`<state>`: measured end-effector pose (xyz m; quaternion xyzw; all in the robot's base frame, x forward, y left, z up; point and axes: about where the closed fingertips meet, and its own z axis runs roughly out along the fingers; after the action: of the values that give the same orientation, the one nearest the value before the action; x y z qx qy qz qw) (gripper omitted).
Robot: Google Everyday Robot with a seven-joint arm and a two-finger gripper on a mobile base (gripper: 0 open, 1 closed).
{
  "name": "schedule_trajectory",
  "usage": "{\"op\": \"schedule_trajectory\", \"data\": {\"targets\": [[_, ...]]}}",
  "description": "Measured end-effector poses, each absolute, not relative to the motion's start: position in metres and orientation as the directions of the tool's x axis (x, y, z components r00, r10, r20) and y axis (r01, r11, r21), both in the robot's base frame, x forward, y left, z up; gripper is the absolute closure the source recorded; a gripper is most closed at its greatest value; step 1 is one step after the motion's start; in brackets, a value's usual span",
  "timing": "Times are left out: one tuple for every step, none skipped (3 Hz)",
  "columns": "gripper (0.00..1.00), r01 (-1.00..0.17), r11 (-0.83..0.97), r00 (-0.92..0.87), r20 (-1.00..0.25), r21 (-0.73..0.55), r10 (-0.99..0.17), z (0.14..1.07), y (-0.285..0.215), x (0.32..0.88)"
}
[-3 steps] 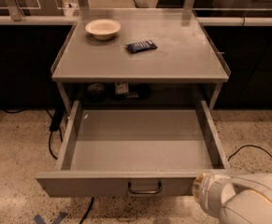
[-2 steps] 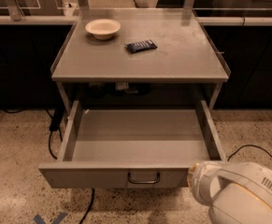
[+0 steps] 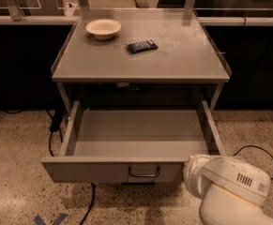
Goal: Close top drawer
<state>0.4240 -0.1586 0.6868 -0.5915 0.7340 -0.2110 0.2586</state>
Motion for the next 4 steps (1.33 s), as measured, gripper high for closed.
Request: {"op": "schedule_trajectory", "data": {"targets": [[1.00,-0.764,0.216,-0.167,-0.137,-0.608,-0.976,0.684,-0.157,0.422],[1.00,-0.795,0.251,-0.183,-0.176,-0.552,-0.967,0.669,-0.152,0.422],[1.00,-0.792,0.276,-0.220,-0.167,-0.544,-0.961,0.667,-0.159,0.430],[1.00,-0.790,0.247,-0.238,-0.090,-0.562,-0.967,0.661,-0.162,0.445]]}}
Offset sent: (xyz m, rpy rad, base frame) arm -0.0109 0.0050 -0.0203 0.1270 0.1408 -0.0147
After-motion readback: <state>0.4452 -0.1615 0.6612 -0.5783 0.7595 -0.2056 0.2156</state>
